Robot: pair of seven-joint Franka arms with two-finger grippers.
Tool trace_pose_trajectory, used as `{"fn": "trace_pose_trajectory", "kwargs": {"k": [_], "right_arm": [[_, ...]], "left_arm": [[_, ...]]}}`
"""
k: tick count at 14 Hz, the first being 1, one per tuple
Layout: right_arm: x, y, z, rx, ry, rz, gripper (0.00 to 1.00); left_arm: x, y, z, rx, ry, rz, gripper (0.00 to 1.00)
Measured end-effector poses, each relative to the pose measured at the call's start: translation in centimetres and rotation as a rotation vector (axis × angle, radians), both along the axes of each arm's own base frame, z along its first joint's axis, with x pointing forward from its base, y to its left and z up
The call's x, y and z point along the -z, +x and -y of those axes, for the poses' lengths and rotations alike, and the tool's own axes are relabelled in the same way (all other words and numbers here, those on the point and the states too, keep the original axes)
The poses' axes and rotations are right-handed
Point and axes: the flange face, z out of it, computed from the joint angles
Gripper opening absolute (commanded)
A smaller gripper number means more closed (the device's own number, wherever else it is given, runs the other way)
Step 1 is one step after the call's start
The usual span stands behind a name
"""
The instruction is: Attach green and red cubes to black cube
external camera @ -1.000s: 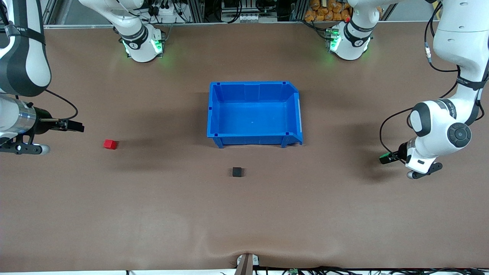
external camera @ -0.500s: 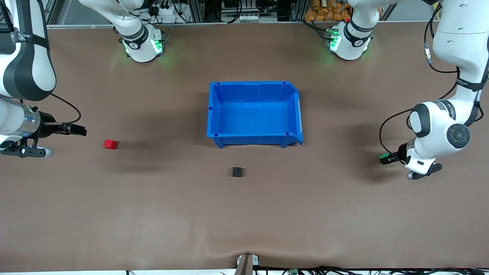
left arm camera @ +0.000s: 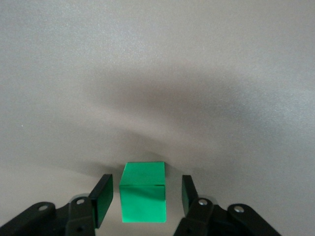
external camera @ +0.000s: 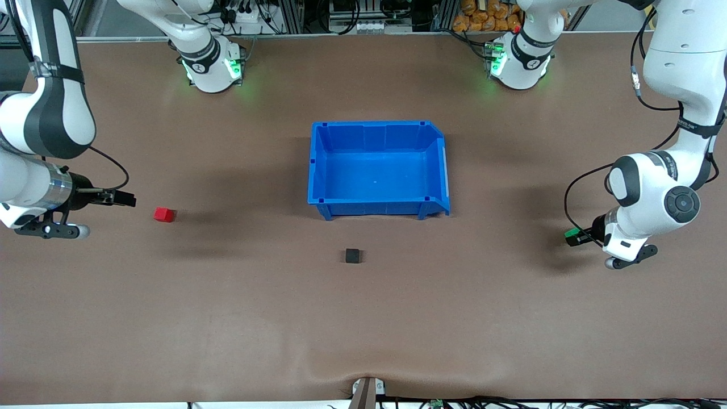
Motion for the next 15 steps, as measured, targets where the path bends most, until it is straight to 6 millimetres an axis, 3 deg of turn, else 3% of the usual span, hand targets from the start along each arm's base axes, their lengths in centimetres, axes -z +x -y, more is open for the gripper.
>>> {"fn": "trace_pose_trajectory", "kwargs": {"k": [4, 9, 11, 13, 15], "right_arm": [[0.6, 0.2, 0.1, 0.001, -0.001, 0.011, 1.0], [2.7, 0.4, 0.1, 0.0, -0.003, 0.022, 1.0], [3.3, 0.4, 0.1, 0.0, -0.002, 0.019, 1.0], [3.9, 0.5, 0.2, 0.001, -0.003, 0.017, 1.0], [4.8, 0.6, 0.7, 0.009, -0.003, 0.015, 1.0]], "left_arm": [[-0.1, 0.3, -0.2, -0.002, 0.003, 0.006, 0.57], [0.2, 0.5, -0.3, -0.003, 0.003, 0.005, 0.48], [0.3, 0.5, -0.3, -0.003, 0.003, 0.004, 0.35], [0.3, 0.5, -0.3, -0.003, 0.003, 0.003, 0.0], [0.3, 0.5, -0.3, -0.003, 0.003, 0.003, 0.0]]}}
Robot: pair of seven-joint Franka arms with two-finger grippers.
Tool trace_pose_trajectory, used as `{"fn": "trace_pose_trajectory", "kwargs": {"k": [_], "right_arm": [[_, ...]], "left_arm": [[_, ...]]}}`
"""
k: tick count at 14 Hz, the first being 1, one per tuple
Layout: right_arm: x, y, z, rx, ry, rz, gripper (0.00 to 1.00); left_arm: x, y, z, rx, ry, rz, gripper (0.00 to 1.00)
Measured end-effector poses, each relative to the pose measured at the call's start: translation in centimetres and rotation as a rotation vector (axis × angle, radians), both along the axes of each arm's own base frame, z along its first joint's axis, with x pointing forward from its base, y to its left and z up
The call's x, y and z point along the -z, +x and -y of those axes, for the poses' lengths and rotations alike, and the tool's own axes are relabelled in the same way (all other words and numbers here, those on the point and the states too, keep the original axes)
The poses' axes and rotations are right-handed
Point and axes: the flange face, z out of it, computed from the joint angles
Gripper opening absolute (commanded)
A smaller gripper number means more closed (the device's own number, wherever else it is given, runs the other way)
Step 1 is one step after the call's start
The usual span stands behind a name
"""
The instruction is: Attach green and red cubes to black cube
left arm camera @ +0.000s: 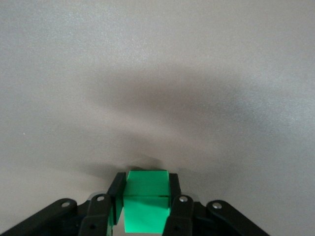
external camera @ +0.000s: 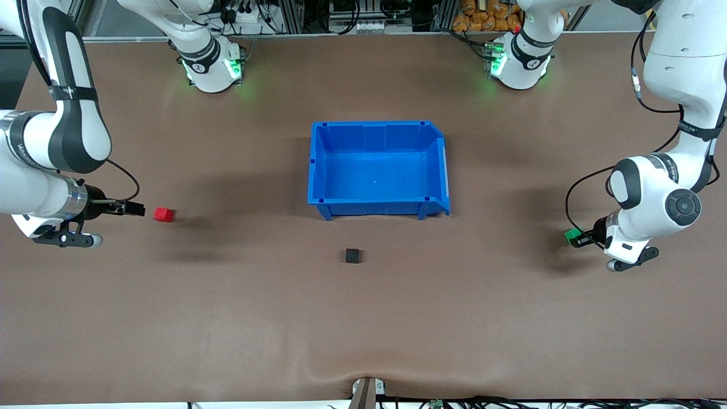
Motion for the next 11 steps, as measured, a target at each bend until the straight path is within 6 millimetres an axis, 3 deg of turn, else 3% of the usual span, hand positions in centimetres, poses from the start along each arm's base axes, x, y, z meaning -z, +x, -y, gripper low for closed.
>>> {"fn": "trace_pose_trajectory", "kwargs": {"k": [7, 9, 11], "right_arm": [[3.1, 0.5, 0.8, 0.011, 0.0, -0.016, 1.0], [3.6, 0.5, 1.1, 0.015, -0.002, -0.017, 1.0], [4.4, 0.6, 1.3, 0.018, -0.002, -0.024, 1.0]], "left_arm": [[-1.2, 0.9, 1.3, -0.062, -0.004, 0.025, 0.0], [-2.0, 1.4, 2.8, -0.139, -0.015, 0.028, 0.0], [-3.3, 2.4, 5.7, -0.245, -0.036, 0.029, 0.0]]}}
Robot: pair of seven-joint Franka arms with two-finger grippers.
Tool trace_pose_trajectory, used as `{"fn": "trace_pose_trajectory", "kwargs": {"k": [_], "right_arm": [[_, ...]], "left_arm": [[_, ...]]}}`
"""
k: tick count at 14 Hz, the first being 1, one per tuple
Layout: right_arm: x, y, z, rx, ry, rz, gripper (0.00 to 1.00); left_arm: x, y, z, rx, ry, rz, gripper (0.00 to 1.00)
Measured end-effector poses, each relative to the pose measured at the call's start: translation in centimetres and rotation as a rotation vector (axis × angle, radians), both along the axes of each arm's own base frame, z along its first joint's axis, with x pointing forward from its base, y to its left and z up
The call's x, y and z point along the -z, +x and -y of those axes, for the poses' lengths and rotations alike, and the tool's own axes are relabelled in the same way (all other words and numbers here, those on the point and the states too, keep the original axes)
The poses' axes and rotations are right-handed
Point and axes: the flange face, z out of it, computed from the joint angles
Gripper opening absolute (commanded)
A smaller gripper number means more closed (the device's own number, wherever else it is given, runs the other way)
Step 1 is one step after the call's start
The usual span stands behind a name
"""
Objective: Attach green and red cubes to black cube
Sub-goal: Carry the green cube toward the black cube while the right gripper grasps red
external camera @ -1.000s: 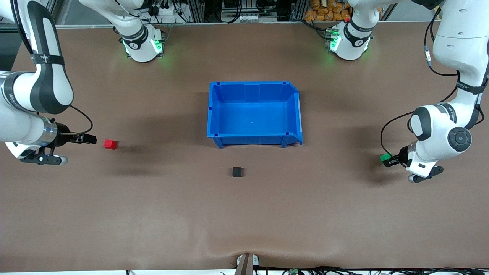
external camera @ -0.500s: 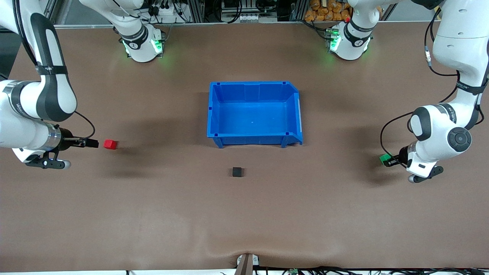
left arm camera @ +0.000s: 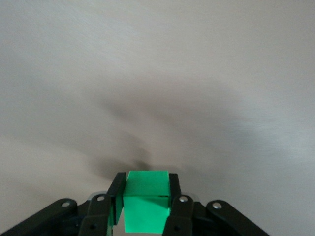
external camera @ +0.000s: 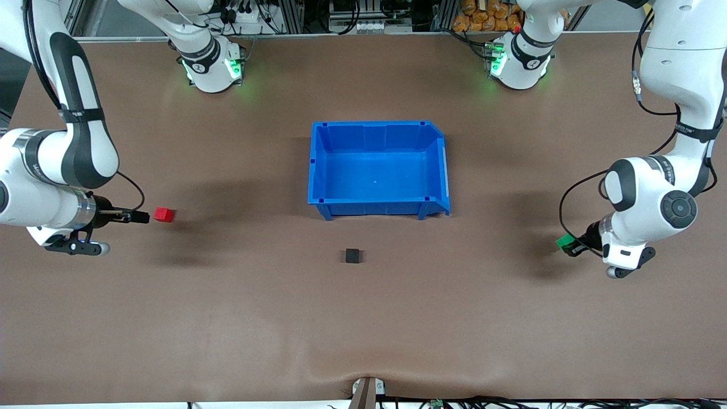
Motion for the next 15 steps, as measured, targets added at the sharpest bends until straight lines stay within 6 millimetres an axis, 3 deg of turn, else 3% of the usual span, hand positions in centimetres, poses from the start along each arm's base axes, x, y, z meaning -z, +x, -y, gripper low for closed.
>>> {"fn": "trace_pose_trajectory", "kwargs": {"k": [6, 11, 15], "right_arm": [[2.2, 0.2, 0.1, -0.006, 0.0, -0.001, 1.0], [4.9, -0.4, 0.1, -0.011, -0.002, 0.024, 1.0], [6.1, -1.1, 0.2, -0.008, -0.002, 0.013, 1.0]], "left_arm": [[-3.8, 2.0, 11.0, -0.292, -0.065, 0.026, 0.0], [-4.0, 1.5, 22.9, -0.48, -0.111, 0.004, 0.0], [-4.7, 1.8, 30.0, -0.63, -0.2, -0.032, 0.0]]}}
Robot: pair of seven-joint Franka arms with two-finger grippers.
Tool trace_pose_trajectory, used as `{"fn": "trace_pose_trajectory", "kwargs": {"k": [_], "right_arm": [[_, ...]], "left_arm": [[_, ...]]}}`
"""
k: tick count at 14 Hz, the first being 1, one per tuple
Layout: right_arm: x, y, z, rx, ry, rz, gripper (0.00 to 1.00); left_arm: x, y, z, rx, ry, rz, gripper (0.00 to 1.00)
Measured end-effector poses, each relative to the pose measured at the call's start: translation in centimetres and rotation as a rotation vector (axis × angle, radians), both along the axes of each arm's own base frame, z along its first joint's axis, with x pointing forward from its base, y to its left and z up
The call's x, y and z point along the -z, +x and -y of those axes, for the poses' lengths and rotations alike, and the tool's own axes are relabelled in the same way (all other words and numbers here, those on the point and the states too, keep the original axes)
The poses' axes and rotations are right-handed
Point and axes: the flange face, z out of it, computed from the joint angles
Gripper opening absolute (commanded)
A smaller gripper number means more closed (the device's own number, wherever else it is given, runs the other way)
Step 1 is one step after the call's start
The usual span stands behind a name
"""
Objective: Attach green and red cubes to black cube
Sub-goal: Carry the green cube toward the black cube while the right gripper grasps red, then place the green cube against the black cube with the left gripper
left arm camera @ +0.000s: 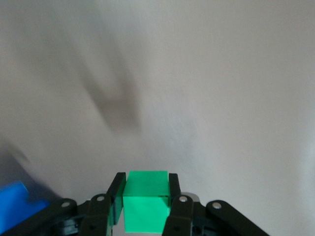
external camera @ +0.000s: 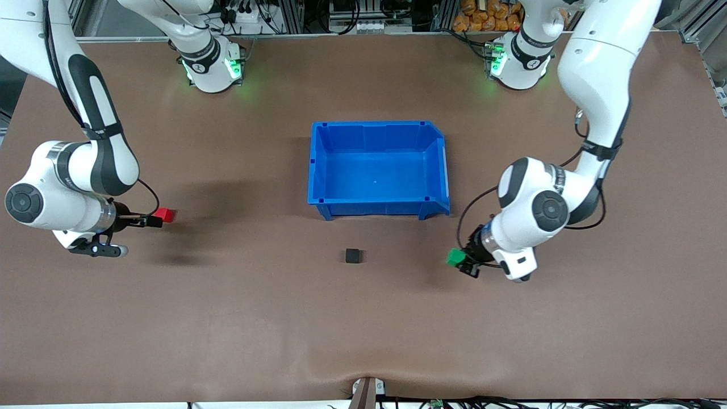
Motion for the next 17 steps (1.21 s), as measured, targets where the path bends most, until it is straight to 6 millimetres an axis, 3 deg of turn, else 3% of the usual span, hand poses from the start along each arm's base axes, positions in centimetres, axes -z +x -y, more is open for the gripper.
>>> {"fn": "trace_pose_trajectory", "kwargs": {"k": [3, 8, 17], "right_arm": [[0.9, -0.1, 0.5, -0.01, 0.001, 0.003, 1.0], [2.8, -0.1, 2.0, -0.023, -0.005, 0.011, 1.0], [4.6, -0.4, 2.0, -0.025, -0.006, 0.012, 1.0]], "left_arm": [[0.4, -0.7, 4.1, -0.076, -0.032, -0.032, 0.0], [1.4, -1.0, 9.1, -0.201, -0.057, -0.071, 0.0], [6.0, -2.0, 16.0, -0.289, -0.043, -0.094, 0.0]]}}
